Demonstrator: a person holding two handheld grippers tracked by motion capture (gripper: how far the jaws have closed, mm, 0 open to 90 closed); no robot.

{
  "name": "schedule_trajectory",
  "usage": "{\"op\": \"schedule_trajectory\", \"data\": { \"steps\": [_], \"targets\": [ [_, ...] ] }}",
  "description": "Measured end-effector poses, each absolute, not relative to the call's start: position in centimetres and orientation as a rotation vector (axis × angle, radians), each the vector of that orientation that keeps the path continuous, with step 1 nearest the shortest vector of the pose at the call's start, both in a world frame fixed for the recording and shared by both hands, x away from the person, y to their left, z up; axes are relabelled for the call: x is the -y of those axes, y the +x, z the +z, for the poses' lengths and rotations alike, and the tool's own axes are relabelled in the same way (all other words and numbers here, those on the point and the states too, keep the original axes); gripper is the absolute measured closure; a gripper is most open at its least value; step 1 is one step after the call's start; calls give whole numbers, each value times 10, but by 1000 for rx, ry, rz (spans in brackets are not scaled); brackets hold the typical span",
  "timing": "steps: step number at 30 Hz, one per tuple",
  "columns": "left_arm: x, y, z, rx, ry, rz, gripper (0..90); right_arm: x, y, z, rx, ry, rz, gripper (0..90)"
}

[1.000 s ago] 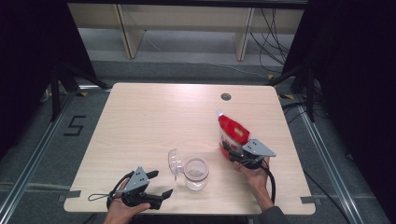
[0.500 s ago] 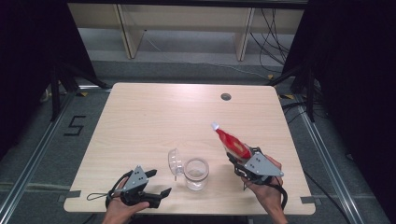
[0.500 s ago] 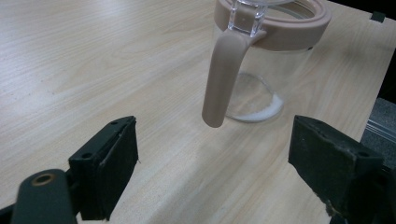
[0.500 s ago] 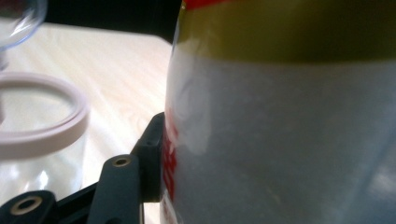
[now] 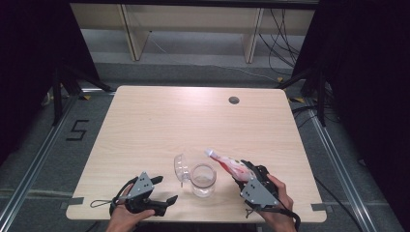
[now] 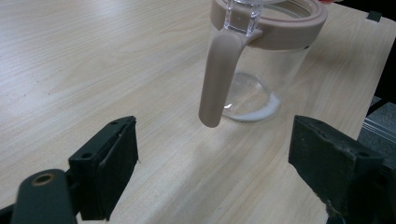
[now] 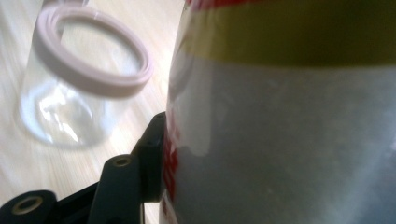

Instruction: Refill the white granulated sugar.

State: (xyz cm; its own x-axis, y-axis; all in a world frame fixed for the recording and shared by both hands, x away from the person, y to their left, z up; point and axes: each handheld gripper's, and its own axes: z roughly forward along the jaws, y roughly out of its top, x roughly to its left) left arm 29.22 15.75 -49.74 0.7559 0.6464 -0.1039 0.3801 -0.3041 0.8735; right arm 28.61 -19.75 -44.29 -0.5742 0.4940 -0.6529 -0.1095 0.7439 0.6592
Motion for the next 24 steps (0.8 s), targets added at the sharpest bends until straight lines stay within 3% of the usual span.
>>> {"op": "schedule_trajectory", "data": {
  "steps": [13, 24],
  "targets": [
    [-157, 292, -498, -781, 1928, 322, 154, 177, 264, -450, -1991, -51, 353, 487],
    [-156, 292, -498, -781, 1924, 323, 154, 174, 264, -449, -1935, -202, 153, 489]
  ]
}}
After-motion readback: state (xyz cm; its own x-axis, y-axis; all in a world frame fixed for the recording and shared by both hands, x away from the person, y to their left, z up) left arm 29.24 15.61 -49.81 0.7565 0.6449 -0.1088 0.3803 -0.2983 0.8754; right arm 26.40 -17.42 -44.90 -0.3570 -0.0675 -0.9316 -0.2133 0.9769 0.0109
